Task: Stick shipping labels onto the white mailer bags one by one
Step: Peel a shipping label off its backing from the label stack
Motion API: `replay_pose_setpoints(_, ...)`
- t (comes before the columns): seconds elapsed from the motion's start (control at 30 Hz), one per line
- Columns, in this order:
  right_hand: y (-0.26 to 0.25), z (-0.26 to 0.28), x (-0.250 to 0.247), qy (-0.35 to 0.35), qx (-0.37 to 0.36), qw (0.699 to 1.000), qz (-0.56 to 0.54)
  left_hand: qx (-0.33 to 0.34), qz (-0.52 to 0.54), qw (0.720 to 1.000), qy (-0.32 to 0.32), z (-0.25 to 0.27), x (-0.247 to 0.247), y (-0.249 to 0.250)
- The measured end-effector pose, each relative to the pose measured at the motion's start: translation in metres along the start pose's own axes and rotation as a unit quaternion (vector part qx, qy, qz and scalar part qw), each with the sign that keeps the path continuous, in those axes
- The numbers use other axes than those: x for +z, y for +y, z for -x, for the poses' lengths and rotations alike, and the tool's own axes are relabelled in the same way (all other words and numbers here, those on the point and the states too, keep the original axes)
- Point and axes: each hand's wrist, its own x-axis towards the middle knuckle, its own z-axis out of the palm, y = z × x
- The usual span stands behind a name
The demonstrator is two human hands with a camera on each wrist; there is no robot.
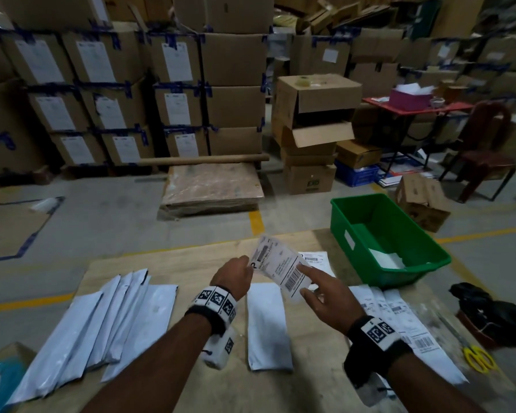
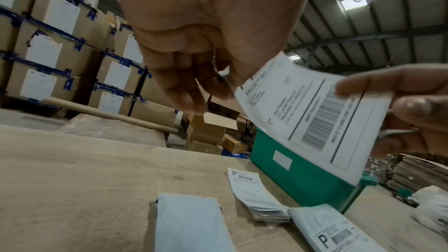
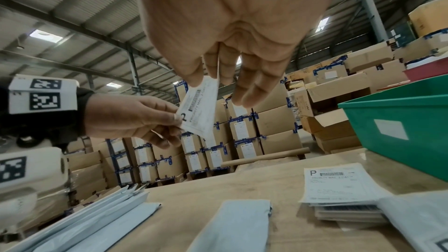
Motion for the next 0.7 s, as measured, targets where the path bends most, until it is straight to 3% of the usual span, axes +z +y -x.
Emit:
replay_pose_setpoints(0.17, 0.012, 0.013, 0.003, -0.018, 0.038, 0.995, 0.095, 0.028, 0.011, 0.999, 0.032, 0.011, -0.009, 0.005)
replay_pose_setpoints(0.23, 0.011, 0.012, 0.004, 0.027, 0.065, 0.985, 0.158, 0.026, 0.018, 0.999, 0.036, 0.014, -0.013, 0.009)
replay_pose_setpoints(0.37, -0.016, 0.004, -0.001, 0.071, 0.019, 0.966, 0.25, 0.026, 0.044, 0.998, 0.035, 0.022, -0.022, 0.017)
replay_pose_setpoints(0.5, -0.041, -0.006, 0.001, 0.025, -0.062, 0.981, 0.183, 0.07, 0.055, 0.995, 0.035, 0.029, -0.026, 0.028)
replay_pose_setpoints(0.57, -0.046, -0.011, 0.005, -0.01, -0.057, 0.992, 0.111, 0.103, 0.075, 0.991, 0.03, 0.033, -0.027, 0.032)
replay_pose_setpoints(0.7, -0.055, -0.015, 0.014, 0.006, -0.054, 0.998, 0.044, 0.122, 0.142, 0.982, 0.041, 0.04, -0.024, 0.038)
